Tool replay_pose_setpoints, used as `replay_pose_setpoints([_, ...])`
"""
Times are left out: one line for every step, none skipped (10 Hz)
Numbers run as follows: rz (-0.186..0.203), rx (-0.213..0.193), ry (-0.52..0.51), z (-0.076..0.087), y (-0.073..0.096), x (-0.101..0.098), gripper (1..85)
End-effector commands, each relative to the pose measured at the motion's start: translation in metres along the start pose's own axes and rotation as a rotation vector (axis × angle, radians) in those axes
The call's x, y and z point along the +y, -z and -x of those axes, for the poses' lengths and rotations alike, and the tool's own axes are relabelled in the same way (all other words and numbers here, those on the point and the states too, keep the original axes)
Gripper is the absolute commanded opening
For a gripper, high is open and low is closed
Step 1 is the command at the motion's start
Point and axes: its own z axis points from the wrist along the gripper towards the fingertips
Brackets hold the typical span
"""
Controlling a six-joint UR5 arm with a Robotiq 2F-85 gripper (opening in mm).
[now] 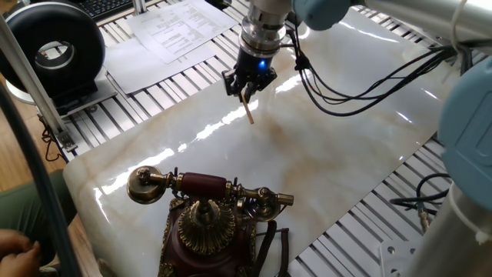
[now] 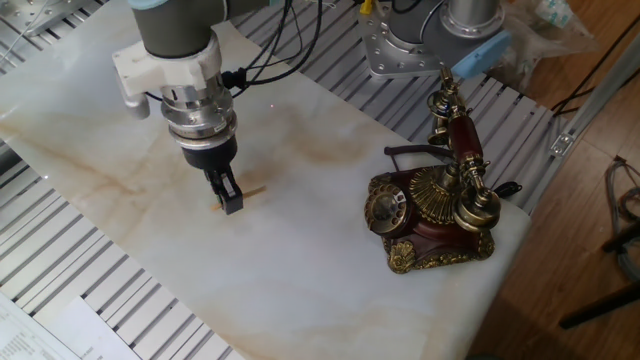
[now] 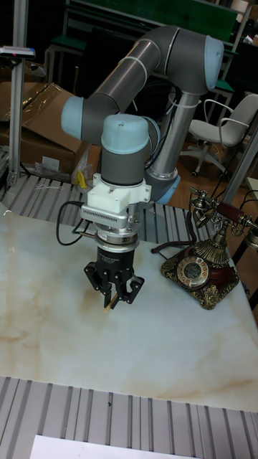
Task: Dial a number on an old rotary phone
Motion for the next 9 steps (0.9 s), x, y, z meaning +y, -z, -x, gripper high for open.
replay_pose_setpoints([0.059, -0.042, 0.014, 0.012, 0.002, 0.015, 1.0])
replay_pose_setpoints([0.071, -0.062, -0.016, 0.017, 0.003, 0.017, 1.0])
replay_pose_setpoints([0.079, -0.081, -0.040, 0.003, 0.003, 0.032, 1.0])
replay_pose_setpoints([0.084, -0.094, -0.050, -0.007, 0.002, 0.041, 1.0])
replay_pose_setpoints([0.072, -0.096, -0.022, -0.004, 0.001, 0.036, 1.0])
replay_pose_setpoints([0.075, -0.074, 0.015, 0.009, 0.003, 0.025, 1.0])
replay_pose_setpoints([0.079, -0.051, 0.091, 0.026, 0.006, 0.006, 1.0])
replay_pose_setpoints([0.094, -0.015, 0.138, 0.016, 0.006, 0.009, 1.0])
replay_pose_setpoints([0.106, 0.009, 0.173, 0.009, 0.006, 0.012, 1.0])
